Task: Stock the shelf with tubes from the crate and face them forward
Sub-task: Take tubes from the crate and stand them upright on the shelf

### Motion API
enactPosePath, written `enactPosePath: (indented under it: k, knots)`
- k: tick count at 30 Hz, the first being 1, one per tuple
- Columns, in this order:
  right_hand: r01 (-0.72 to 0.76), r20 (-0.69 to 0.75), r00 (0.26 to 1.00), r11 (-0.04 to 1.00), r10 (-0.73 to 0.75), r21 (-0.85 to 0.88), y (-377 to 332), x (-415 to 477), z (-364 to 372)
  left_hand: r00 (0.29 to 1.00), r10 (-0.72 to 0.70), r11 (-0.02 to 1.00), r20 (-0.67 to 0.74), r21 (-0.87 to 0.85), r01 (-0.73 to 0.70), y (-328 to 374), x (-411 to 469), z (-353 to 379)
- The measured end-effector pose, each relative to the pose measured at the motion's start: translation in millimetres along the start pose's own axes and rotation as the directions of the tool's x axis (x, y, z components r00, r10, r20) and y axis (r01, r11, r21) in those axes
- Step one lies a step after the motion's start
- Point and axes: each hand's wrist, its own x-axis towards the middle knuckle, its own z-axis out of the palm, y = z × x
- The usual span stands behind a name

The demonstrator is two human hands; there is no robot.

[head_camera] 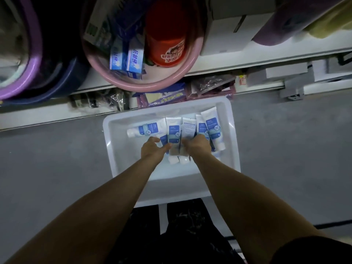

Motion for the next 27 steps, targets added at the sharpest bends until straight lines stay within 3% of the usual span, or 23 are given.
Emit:
enactPosePath:
  k: [6,11,15,27]
  knots:
    - [0.041,0.044,0.998,0.999,-0.04,-0.028,6.0,14.9,9.5,0.998,-0.056,0.978,0.033,-0.198,0.062,4.6,12.1,18.7]
    - [-0.015,0.164,0.986,0.997,0.001,0.078,8.0,26.5,10.6,0.99,-0.132,0.952,0.05,-0.273,0.141,5.4,20.9,21.4]
    - [-0.042,0.281,0.959,0.974,-0.023,0.223,8.7,31.0,9.1,0.976,-0.154,0.925,0.156,-0.324,0.198,0.6,21.3,15.9]
    - [0.006,0.525,0.838,0.966,-0.146,0.26,42.6,-16.6,-16.0,0.946,-0.152,0.869,0.287,-0.416,0.266,-24.3,-21.1,17.2]
